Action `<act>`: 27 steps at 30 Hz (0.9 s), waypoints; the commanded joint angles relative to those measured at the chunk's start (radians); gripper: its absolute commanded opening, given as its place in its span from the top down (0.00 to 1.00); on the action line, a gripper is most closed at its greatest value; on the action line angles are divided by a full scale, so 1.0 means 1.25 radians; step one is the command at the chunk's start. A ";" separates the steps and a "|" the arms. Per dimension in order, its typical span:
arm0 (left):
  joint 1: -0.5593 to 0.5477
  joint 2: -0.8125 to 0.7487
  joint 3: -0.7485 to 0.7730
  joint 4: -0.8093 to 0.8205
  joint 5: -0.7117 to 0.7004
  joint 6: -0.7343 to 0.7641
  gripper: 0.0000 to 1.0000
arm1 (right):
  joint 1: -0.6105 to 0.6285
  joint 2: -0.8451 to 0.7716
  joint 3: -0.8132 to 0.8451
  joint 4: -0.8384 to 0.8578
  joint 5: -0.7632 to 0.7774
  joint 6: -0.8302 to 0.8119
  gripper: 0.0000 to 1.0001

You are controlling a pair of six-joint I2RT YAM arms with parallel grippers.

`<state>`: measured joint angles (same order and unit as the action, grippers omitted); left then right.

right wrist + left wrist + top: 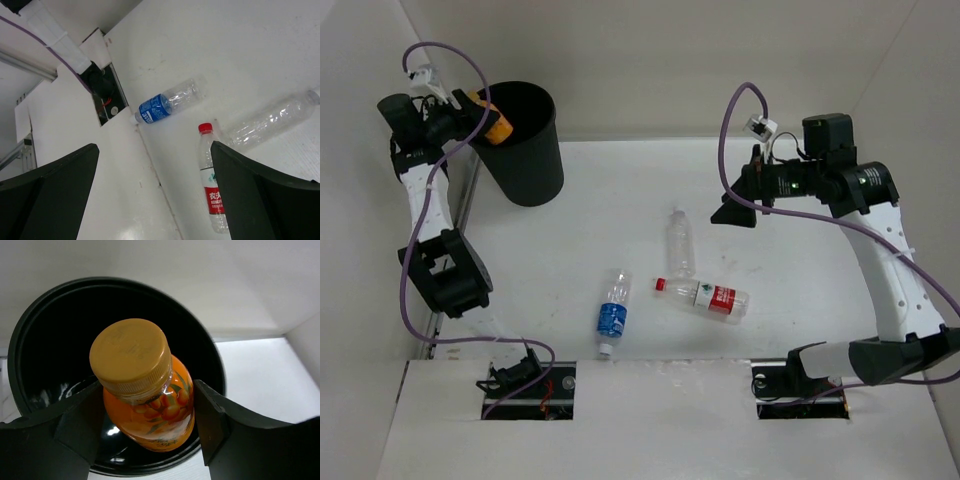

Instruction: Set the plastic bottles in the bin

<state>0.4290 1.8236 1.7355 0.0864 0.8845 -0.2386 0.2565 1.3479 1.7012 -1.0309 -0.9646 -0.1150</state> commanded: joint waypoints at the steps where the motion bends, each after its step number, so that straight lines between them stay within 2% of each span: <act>1: -0.019 -0.022 0.078 -0.049 -0.036 0.171 0.95 | -0.018 -0.030 0.000 0.002 -0.006 0.005 0.00; 4: -0.027 -0.007 0.100 -0.080 -0.056 0.208 0.94 | -0.024 -0.049 -0.024 0.009 -0.010 0.009 0.00; 6: -0.037 -0.005 0.109 -0.090 -0.064 0.219 0.89 | -0.028 -0.056 -0.034 0.010 -0.011 0.010 0.00; 7: -0.044 -0.005 0.111 -0.097 -0.069 0.229 0.76 | -0.029 -0.059 -0.036 0.010 -0.013 0.010 0.00; 9: -0.055 -0.010 0.108 -0.103 -0.094 0.244 0.45 | -0.032 -0.060 -0.034 0.010 -0.015 0.010 0.00; 11: -0.065 -0.016 0.099 -0.106 -0.116 0.263 0.02 | -0.032 -0.060 -0.033 0.010 -0.014 0.009 0.00; 15: -0.074 -0.026 0.093 -0.121 -0.134 0.282 0.00 | -0.029 -0.059 -0.043 0.018 0.005 -0.001 0.00; 17: -0.075 -0.041 0.087 -0.118 -0.150 0.283 0.00 | -0.029 -0.063 -0.064 0.043 0.053 0.000 0.00; 20: -0.082 -0.107 0.074 -0.107 -0.258 0.268 0.00 | -0.005 -0.092 -0.151 0.119 0.282 0.007 0.00; 24: -0.086 -0.283 0.006 -0.121 -0.394 0.258 0.00 | 0.064 -0.105 -0.338 0.200 0.587 0.044 0.00; 25: -0.079 -0.332 -0.021 -0.132 -0.404 0.254 0.00 | 0.071 -0.098 -0.379 0.221 0.634 0.064 0.00; 27: -0.063 -0.420 -0.065 -0.163 -0.406 0.249 0.00 | 0.074 -0.072 -0.434 0.262 0.649 0.109 0.00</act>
<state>0.3313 1.5269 1.6810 -0.1349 0.4534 0.0780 0.3382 1.2289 1.2301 -0.8314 -0.3798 -0.0586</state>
